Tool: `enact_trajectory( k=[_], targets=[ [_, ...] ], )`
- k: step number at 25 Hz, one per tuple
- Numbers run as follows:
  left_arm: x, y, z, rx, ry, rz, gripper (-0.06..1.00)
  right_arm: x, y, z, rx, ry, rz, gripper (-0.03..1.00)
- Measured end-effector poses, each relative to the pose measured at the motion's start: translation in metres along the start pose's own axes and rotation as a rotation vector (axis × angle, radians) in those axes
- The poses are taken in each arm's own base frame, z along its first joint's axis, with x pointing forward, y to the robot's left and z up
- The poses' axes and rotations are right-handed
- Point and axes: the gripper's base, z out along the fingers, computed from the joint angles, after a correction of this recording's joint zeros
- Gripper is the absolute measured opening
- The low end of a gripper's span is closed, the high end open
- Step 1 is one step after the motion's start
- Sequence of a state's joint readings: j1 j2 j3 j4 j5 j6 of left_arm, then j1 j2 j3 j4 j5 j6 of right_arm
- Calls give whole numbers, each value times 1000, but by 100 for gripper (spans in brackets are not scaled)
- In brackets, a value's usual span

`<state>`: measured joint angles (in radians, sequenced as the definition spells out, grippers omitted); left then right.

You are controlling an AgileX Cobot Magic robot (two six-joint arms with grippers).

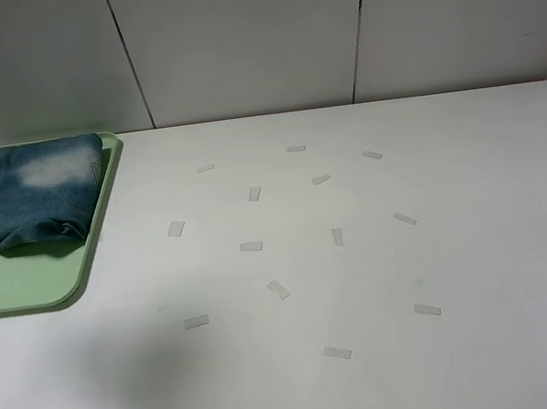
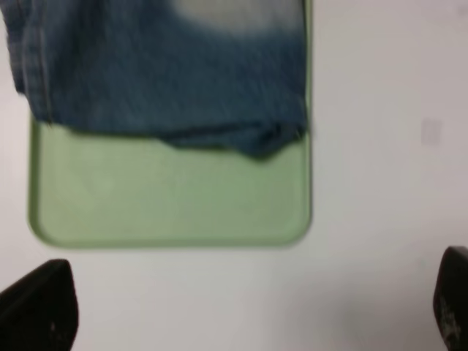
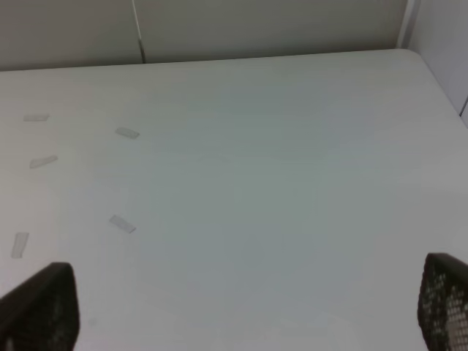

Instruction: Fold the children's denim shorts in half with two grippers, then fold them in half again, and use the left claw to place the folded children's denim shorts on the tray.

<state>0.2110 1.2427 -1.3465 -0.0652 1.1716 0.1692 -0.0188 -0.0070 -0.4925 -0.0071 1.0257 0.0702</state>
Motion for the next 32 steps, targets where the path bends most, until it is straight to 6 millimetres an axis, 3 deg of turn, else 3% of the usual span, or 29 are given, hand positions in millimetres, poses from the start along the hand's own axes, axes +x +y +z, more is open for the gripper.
enact_trajectory(
  k=[5, 6, 7, 12, 24, 32],
  targets=[
    [65, -13, -11, 10, -9, 11, 96, 0, 0, 0, 0, 0, 0, 70],
    [79, -17, -10, 17, -4, 23, 96, 0, 0, 0, 0, 0, 0, 70],
    [79, -17, -10, 17, -4, 23, 96, 0, 0, 0, 0, 0, 0, 70],
    [139, -35, 3, 72, 24, 110, 96, 0, 0, 0, 0, 0, 0, 70],
    [208, -39, -38, 80, -300, 119, 96, 0, 0, 0, 0, 0, 0, 70],
    [240, -38, -37, 77, -405, 136, 99, 0, 0, 0, 0, 0, 0, 70]
  ],
)
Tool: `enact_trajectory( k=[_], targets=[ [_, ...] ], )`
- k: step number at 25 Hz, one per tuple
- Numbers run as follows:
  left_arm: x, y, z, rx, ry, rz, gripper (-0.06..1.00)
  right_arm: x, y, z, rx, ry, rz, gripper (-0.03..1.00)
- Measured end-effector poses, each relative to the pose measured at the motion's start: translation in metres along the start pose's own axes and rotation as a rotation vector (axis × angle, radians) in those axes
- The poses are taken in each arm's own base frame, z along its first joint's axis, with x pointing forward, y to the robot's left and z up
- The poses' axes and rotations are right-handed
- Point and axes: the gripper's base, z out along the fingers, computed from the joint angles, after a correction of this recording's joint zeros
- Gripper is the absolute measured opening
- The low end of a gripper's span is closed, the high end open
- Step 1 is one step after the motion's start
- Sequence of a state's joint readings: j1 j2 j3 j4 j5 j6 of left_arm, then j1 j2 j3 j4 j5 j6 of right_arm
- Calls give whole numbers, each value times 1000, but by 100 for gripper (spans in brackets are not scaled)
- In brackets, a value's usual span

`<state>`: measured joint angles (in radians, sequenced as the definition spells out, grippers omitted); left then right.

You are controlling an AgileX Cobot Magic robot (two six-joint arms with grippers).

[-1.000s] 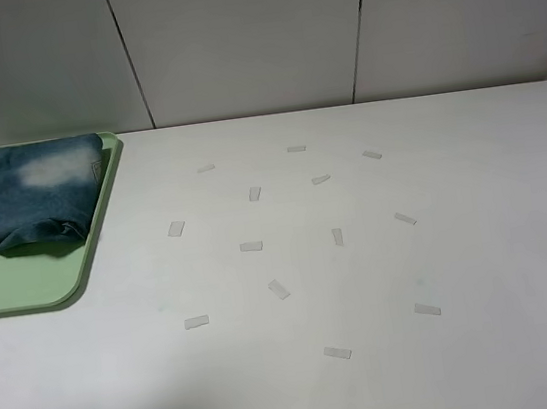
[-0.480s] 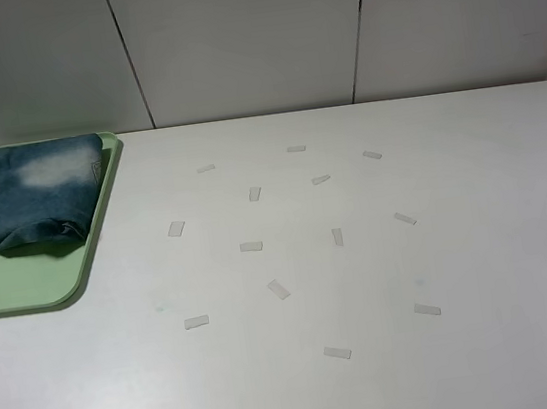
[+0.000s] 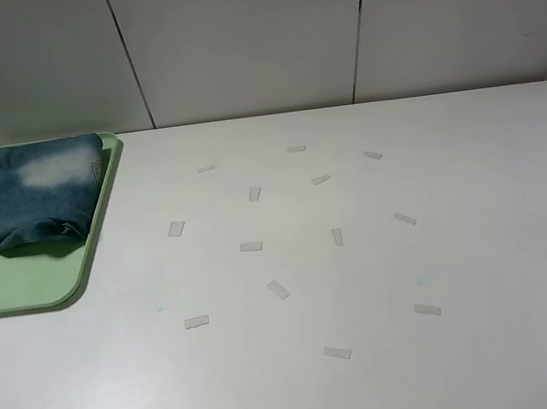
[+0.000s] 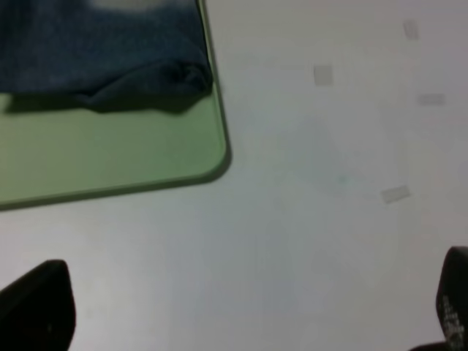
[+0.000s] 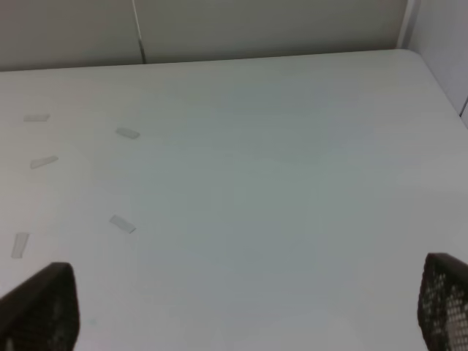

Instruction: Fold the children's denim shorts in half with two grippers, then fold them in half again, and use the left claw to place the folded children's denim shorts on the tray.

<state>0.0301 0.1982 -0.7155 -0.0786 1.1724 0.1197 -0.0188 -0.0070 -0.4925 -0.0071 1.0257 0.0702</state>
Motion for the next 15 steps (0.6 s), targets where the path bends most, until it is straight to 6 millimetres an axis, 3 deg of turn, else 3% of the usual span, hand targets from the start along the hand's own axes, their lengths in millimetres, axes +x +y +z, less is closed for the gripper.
enact_trajectory(
  k=[5, 10, 15],
  targets=[
    [25, 0, 15, 20, 19, 15, 99, 0, 0, 0, 0, 0, 0, 70],
    [42, 0, 24, 32, -86, 37, 99, 0, 0, 0, 0, 0, 0, 70],
    [46, 1, 31, 44, -76, 56, 99, 0, 0, 0, 0, 0, 0, 70]
  ],
)
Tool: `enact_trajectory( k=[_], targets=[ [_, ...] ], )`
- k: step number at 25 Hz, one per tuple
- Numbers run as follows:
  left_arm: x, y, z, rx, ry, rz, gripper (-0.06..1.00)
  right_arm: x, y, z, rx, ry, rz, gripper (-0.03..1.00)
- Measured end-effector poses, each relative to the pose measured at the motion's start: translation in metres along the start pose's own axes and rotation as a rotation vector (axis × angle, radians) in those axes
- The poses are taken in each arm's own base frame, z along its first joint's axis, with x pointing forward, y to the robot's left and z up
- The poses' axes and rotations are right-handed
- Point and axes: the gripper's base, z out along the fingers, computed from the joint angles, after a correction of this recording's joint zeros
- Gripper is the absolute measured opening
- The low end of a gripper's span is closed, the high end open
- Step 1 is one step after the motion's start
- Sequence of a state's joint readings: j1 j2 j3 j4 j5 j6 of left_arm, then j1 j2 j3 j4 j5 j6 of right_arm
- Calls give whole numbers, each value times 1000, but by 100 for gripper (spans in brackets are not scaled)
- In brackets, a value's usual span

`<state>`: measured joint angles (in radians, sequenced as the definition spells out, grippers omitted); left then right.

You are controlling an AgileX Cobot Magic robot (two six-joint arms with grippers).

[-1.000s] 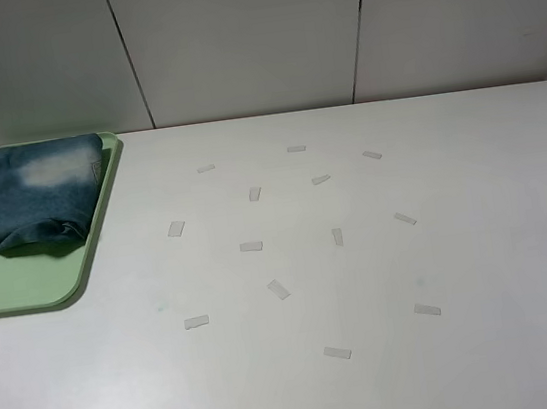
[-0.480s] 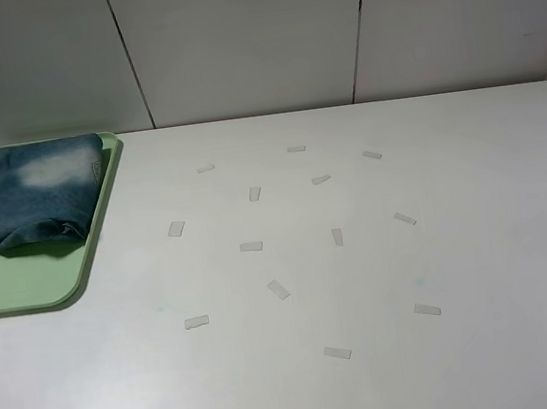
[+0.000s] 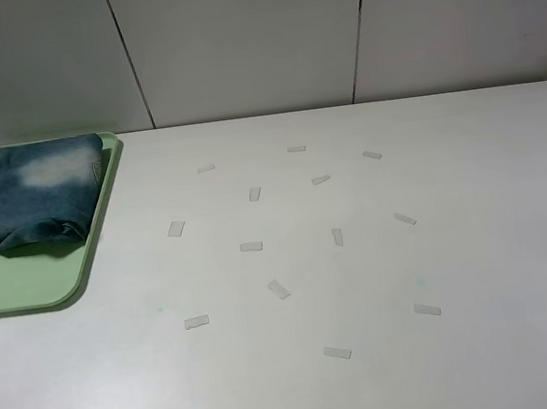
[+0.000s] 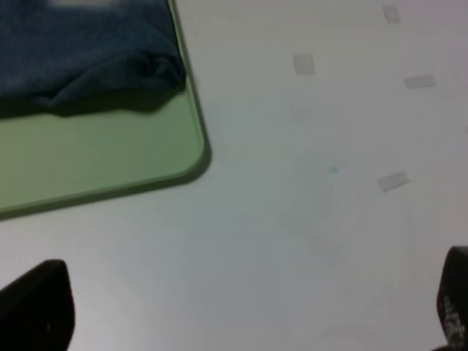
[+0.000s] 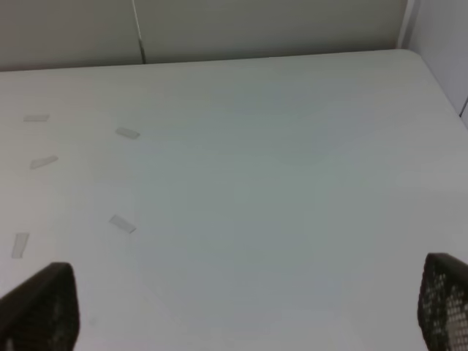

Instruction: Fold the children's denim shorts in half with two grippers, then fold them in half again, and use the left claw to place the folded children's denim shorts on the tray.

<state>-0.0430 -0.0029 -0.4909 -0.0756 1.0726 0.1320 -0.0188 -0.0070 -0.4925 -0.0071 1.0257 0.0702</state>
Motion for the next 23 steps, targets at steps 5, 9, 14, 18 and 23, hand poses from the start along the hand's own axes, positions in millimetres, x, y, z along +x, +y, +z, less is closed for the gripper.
enact_trajectory(
  k=[5, 9, 14, 18, 23],
  targets=[
    [0, 0, 0, -1, -1, 8, 99, 0, 1, 0, -6, 0, 1, 70],
    [0, 0, 0, -1, -1, 10, 99, 0, 1, 0, -6, 0, 1, 70],
    [0, 0, 0, -1, -1, 11, 99, 0, 1, 0, -6, 0, 1, 70],
    [0, 0, 0, -1, -1, 11, 99, 0, 1, 0, -6, 0, 1, 70],
    [0, 0, 0, -1, -1, 11, 99, 0, 1, 0, -6, 0, 1, 70]
  ],
)
